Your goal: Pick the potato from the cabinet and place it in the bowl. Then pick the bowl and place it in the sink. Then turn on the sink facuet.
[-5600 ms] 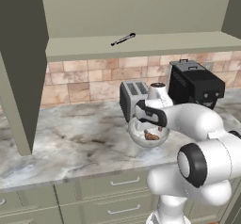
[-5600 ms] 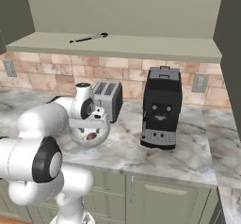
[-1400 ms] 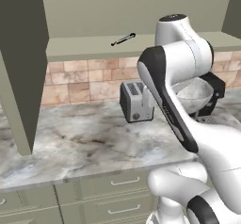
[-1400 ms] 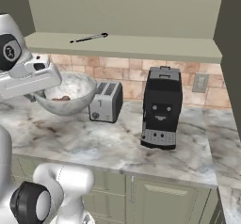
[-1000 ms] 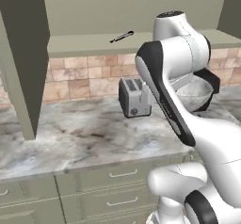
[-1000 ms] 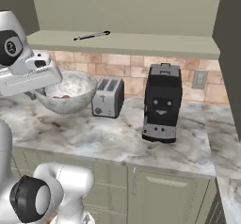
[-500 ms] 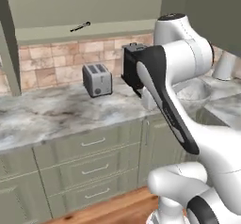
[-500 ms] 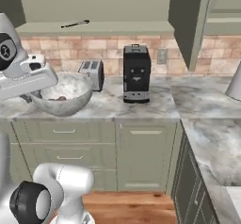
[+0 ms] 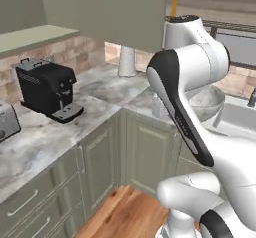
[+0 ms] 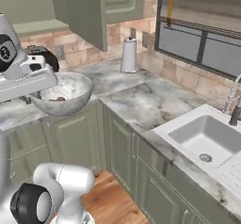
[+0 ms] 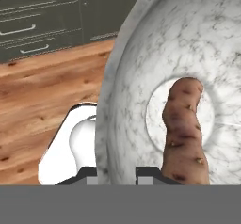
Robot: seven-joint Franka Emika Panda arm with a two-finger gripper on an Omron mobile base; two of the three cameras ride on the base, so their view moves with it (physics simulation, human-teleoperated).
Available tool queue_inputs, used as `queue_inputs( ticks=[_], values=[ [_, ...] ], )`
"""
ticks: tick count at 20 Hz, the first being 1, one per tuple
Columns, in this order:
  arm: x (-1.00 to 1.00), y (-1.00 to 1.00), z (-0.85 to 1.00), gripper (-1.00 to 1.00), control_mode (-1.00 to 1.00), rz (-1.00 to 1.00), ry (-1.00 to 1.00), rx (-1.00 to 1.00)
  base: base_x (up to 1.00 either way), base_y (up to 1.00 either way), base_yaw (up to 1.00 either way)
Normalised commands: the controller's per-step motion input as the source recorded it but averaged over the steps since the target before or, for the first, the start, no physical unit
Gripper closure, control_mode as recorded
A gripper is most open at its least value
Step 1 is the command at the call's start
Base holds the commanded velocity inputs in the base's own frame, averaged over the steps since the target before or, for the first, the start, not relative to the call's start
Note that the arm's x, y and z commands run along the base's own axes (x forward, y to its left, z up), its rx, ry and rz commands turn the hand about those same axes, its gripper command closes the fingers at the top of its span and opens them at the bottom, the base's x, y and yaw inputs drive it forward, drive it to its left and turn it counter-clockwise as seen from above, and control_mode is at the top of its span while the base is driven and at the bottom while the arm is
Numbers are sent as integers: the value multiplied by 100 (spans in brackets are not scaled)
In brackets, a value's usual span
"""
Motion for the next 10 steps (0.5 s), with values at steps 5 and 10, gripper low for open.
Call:
queue_inputs(
  ticks=[5, 10],
  values=[
    [0, 0, 0, 100, 100, 0, 0, 0, -61, 3, -81],
    [0, 0, 0, 100, 100, 0, 0, 0, -32, 0, -60]
  ],
)
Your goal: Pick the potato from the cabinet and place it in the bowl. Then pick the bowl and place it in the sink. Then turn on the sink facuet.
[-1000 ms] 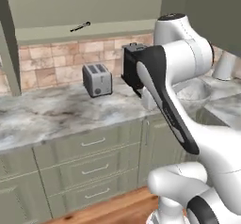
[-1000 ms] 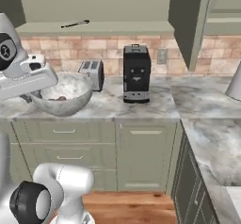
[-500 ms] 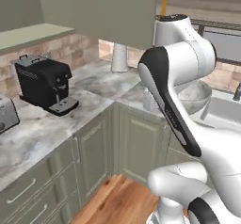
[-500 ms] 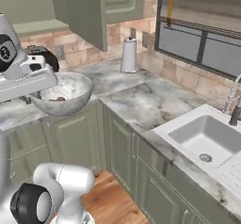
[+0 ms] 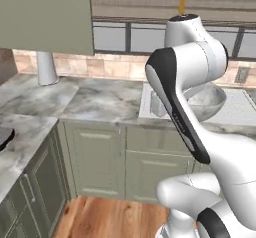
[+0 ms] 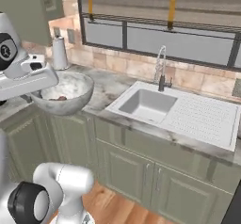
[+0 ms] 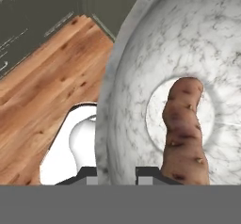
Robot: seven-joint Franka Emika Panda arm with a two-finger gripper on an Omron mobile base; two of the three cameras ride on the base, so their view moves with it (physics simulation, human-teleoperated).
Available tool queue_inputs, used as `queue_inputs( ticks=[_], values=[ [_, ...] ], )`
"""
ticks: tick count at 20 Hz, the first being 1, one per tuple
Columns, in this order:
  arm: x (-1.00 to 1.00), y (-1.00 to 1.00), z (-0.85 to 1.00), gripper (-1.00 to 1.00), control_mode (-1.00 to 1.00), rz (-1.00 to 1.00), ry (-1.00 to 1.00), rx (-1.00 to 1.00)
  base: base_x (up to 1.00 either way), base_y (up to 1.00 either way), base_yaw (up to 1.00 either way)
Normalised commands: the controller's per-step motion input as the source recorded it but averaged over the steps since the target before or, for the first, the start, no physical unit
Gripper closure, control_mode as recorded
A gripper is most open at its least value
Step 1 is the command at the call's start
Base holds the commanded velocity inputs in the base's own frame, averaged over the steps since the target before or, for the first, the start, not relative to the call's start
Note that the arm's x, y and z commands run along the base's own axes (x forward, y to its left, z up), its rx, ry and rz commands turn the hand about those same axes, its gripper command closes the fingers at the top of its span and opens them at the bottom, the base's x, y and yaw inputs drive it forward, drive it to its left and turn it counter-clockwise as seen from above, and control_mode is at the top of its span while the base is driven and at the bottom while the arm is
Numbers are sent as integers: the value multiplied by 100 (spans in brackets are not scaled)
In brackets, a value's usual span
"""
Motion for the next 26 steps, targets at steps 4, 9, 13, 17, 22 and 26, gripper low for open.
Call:
queue_inputs(
  ticks=[4, 9, 13, 17, 22, 26],
  values=[
    [0, 0, 0, 100, 100, 0, 0, 0, 0, -14, -47],
    [0, 0, 0, 100, 100, 0, 0, 0, 6, -24, -49],
    [0, 0, 0, 100, 100, 0, 0, 0, 47, 2, -46],
    [0, 0, 0, 100, 100, 0, 0, 0, 57, 19, -34],
    [0, 0, 0, 100, 100, 0, 0, 0, 44, 7, -8],
    [0, 0, 0, 100, 100, 0, 0, 0, 30, -14, 2]
  ],
)
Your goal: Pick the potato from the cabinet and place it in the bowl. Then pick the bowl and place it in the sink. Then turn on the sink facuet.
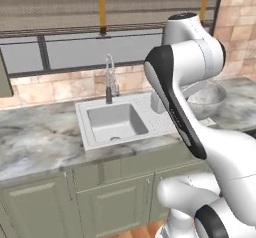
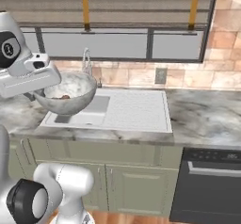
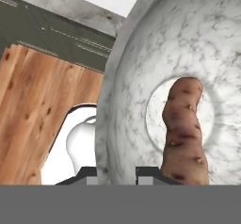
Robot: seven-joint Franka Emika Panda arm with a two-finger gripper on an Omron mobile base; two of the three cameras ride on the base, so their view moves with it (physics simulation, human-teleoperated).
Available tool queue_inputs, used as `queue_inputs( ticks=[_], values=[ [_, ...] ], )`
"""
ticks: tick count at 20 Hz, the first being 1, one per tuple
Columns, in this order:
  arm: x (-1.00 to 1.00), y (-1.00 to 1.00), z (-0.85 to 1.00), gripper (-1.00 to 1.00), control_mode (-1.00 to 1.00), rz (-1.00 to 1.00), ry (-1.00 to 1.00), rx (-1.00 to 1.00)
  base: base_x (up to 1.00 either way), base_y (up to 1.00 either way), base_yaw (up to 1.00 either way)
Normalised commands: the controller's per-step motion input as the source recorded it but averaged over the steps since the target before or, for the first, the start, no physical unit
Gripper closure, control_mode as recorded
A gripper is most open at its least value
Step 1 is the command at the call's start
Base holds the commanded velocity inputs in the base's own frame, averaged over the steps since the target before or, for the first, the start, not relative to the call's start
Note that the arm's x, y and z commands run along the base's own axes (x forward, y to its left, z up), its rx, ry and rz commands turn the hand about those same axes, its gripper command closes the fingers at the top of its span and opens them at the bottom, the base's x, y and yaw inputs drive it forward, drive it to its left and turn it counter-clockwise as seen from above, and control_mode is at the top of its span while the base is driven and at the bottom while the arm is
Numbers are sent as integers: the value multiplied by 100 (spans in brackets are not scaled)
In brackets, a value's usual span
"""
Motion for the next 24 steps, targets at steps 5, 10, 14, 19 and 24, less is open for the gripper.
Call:
queue_inputs(
  ticks=[5, 10, 14, 19, 24],
  values=[
    [0, 0, 0, 100, 100, 0, 0, 0, 28, -62, 3],
    [0, 0, 0, 100, 100, 0, 0, 0, 38, -51, 10],
    [0, 0, 0, 100, 100, 0, 0, 0, 58, -2, 11],
    [0, 0, 0, 100, 100, 0, 0, 0, 62, 1, 18],
    [0, 0, 0, 100, 100, 0, 0, 0, 46, -1, 12]
  ],
)
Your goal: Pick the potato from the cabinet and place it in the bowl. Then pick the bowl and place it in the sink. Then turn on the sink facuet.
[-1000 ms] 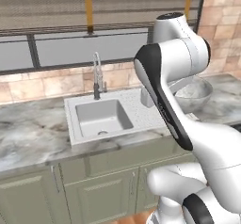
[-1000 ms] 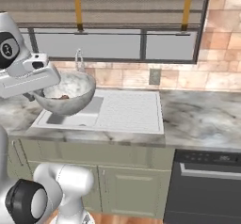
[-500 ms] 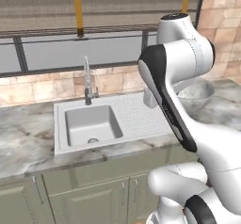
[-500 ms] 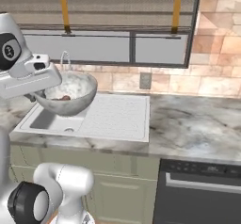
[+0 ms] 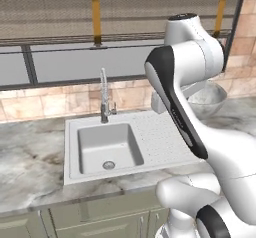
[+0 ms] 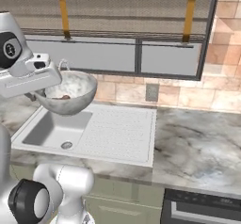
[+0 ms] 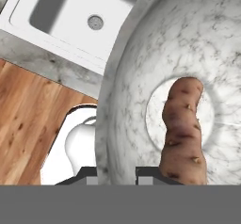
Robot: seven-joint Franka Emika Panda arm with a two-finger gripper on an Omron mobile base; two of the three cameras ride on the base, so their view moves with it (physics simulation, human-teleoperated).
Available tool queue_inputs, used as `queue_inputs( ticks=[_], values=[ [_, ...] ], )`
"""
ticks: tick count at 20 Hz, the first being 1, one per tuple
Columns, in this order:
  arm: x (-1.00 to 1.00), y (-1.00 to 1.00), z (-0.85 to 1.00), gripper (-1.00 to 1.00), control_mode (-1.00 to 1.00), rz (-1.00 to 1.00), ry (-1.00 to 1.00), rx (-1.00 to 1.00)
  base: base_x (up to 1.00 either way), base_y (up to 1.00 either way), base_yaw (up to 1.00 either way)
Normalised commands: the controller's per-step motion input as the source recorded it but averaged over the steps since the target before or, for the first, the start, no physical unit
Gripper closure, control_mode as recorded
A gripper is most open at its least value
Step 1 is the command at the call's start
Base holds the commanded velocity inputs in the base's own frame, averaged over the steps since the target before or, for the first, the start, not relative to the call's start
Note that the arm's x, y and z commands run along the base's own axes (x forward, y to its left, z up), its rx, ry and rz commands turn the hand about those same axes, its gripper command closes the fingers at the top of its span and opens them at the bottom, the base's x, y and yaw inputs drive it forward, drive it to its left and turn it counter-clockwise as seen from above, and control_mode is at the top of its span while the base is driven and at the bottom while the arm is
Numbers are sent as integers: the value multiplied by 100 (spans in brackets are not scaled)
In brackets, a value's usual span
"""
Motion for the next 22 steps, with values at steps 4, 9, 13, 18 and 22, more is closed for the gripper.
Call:
queue_inputs(
  ticks=[4, 9, 13, 18, 22],
  values=[
    [0, 0, 0, 100, 100, 0, 0, 0, 38, 0, 1],
    [0, 0, 0, 100, 100, 0, 0, 0, 11, 0, 0],
    [0, 4, -1, 100, -100, 1, 1, 0, 0, 7, 1],
    [-1, 72, -53, 100, -100, 1, 0, 1, 0, 0, 0],
    [0, 100, -94, 100, -100, 0, 0, 0, 0, 0, 0]
  ],
)
